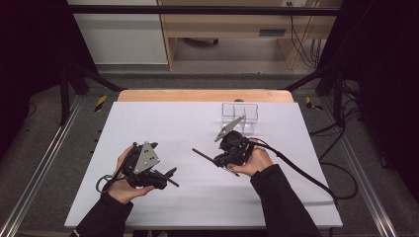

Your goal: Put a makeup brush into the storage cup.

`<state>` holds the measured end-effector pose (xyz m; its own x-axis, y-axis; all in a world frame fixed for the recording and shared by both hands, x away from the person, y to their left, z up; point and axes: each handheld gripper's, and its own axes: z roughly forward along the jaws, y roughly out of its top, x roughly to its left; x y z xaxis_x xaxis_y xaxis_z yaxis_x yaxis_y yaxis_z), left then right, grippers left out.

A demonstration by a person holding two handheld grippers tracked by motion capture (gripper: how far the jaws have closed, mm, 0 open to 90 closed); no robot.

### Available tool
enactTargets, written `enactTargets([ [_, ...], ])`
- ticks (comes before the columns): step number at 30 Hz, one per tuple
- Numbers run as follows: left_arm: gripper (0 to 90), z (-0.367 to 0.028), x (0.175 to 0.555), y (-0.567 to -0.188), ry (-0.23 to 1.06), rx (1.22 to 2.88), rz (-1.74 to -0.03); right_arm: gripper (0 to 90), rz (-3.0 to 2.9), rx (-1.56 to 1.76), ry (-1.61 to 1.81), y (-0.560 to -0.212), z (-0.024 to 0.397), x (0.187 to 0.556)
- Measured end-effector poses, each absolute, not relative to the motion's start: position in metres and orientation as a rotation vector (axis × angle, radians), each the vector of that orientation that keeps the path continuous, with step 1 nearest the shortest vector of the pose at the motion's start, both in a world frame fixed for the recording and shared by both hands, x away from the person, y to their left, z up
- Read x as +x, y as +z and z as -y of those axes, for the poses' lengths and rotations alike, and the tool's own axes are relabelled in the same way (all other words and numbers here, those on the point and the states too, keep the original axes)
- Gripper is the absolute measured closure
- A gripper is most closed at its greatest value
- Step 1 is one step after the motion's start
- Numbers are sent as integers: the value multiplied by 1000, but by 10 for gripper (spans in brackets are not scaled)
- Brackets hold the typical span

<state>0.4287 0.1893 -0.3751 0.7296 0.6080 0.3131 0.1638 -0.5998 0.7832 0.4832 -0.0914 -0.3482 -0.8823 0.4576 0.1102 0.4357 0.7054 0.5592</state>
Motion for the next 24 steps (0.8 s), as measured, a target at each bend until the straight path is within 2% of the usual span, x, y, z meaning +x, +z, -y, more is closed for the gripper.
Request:
enactTargets([
  [24,91,-153,436,-373,830,2339,-375,844,-2924,722,890,-347,81,484],
])
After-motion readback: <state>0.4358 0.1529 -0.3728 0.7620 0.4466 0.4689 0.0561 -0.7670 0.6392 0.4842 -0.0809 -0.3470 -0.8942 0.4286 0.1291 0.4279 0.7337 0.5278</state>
